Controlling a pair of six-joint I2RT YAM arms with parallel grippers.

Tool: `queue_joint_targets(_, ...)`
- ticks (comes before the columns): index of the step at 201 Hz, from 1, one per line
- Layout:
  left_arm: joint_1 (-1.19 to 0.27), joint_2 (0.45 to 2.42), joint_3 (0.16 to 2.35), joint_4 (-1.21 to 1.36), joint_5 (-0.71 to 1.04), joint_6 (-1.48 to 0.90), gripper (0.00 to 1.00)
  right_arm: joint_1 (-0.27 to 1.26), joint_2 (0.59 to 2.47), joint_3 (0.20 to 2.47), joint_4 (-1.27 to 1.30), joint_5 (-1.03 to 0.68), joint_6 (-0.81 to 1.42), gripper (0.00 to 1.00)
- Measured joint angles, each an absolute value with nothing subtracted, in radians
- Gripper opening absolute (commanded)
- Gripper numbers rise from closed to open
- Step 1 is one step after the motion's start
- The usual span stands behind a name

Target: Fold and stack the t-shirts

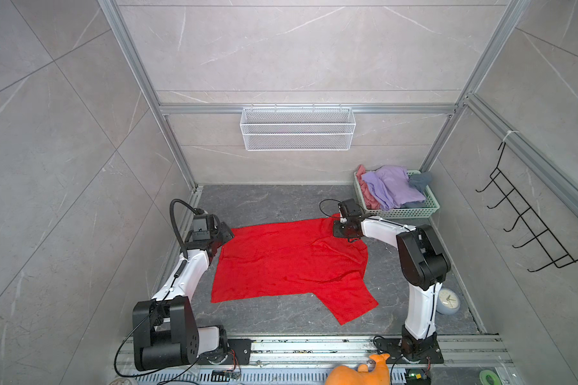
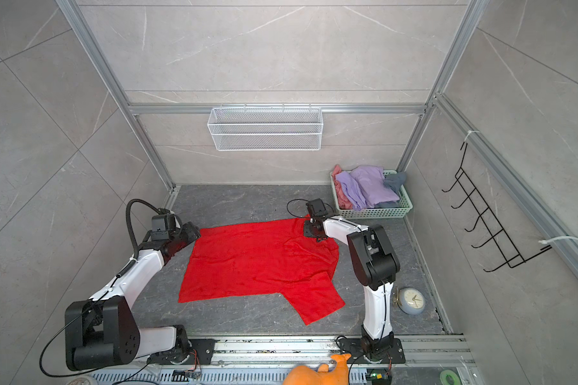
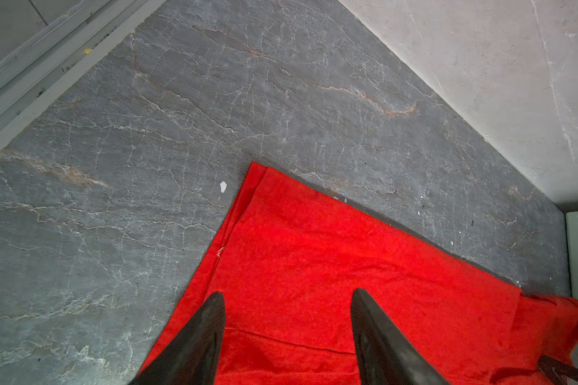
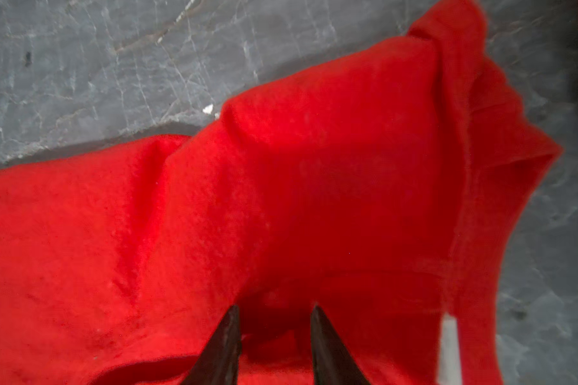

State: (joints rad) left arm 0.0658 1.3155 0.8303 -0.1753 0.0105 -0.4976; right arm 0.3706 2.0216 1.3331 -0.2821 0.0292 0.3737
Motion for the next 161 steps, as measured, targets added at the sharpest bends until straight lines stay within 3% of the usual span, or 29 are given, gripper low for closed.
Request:
queue_joint_targets(14,0.066,1.317,0.832,-0.176,0.01,-0.498,0.62,0.371,2.027,1.333,-0.283,0.025,0.374,0.31)
queue_joint_targets(37,0.066,1.317,0.834,-0.175,0.01,-0.498,0.62,0.371,2.027,1.333,-0.282,0.02,0.376,0.17)
queue_joint_targets(63,0.066,1.317,0.834,-0.175,0.01,-0.498,0.62,0.371,2.027,1.335,-0.287,0.018,0.372,0.1)
queue_joint_targets(74,0.066,1.317,0.834,-0.175,0.01,-0.498,0.62,0.371,2.027,1.335,-0.288,0.018,0.37,0.0)
queue_joint_targets(112,0.066,1.31,0.834,-0.176,0.007,-0.498,0.62,0.371,1.995,1.334,-0.325,0.017,0.375,0.0)
queue_joint_targets(161,0.066,1.282,0.83,-0.178,0.004,-0.498,0.62,0.412,1.808,1.264,-0.374,-0.019,0.419,0.0)
